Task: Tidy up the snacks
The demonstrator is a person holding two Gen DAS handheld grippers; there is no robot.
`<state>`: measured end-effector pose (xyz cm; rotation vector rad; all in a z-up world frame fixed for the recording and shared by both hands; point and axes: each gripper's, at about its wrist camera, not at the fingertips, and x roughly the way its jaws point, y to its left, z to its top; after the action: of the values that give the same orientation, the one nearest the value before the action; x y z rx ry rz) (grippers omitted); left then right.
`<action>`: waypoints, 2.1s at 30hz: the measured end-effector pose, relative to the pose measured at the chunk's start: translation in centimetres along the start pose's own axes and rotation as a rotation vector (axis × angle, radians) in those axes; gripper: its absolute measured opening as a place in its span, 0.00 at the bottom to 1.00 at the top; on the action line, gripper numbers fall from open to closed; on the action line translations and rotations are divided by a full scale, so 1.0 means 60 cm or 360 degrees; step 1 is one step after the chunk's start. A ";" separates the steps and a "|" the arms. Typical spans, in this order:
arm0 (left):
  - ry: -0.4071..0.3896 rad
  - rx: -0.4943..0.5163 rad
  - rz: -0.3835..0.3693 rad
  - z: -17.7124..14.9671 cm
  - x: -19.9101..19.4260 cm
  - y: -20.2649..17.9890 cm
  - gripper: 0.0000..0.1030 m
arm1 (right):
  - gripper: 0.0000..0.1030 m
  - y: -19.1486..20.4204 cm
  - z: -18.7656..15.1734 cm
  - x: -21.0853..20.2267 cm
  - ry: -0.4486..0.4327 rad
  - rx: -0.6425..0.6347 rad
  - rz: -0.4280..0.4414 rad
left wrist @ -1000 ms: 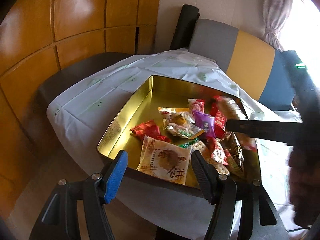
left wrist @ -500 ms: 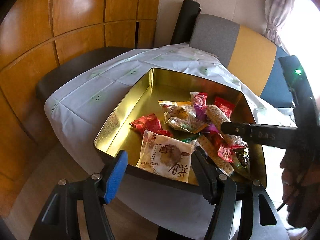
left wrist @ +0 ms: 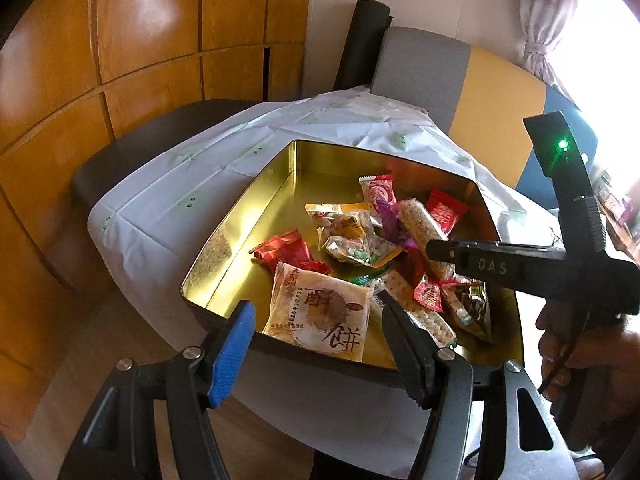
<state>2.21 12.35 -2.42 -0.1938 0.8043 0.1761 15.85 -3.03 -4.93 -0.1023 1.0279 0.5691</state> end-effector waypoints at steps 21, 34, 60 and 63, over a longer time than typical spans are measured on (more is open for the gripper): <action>-0.0120 0.0100 0.0022 -0.005 -0.056 -0.039 0.71 | 0.32 -0.016 -0.081 -0.141 -0.0290 0.0196 -0.0142; -0.0180 0.0177 0.0025 -0.021 -0.088 -0.087 0.85 | 0.34 -0.038 -0.167 -0.214 -0.0436 0.0297 -0.0344; -0.0202 0.0220 -0.0013 -0.031 -0.104 -0.100 0.88 | 0.35 -0.021 -0.200 -0.219 -0.0477 0.0254 -0.0406; -0.0200 0.0223 -0.0017 -0.032 -0.103 -0.101 0.88 | 0.35 -0.019 -0.200 -0.218 -0.0475 0.0254 -0.0403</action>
<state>-1.95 5.52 1.43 -0.0538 0.6874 0.1202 2.00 -13.34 -0.58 -0.0054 0.7518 0.2601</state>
